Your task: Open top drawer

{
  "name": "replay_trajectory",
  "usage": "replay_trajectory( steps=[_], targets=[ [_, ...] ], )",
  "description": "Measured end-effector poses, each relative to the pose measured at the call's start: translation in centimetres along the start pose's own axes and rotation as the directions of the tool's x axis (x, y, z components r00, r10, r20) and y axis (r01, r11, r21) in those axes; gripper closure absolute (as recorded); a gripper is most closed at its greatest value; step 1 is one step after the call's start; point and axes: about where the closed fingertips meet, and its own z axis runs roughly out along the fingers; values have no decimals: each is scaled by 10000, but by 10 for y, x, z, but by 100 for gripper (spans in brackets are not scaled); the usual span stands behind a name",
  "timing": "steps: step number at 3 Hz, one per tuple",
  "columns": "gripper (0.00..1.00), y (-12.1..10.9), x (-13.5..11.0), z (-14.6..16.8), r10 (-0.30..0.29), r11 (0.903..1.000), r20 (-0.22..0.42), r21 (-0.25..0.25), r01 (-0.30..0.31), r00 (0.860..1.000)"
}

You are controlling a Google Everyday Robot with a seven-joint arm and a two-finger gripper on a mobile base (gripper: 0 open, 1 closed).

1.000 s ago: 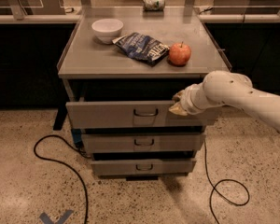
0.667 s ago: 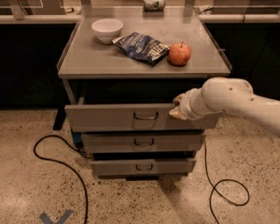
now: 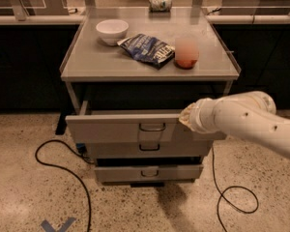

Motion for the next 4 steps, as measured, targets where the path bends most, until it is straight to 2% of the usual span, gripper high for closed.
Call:
replay_trajectory(
  steps=[1, 2, 4],
  targets=[
    [100, 22, -4, -47, 41, 9963, -31, 863, -38, 10000],
    [81, 49, 10, -52, 440, 9971, -322, 643, -419, 9985],
    [35, 49, 10, -52, 441, 9971, -321, 638, -419, 9985]
  ],
)
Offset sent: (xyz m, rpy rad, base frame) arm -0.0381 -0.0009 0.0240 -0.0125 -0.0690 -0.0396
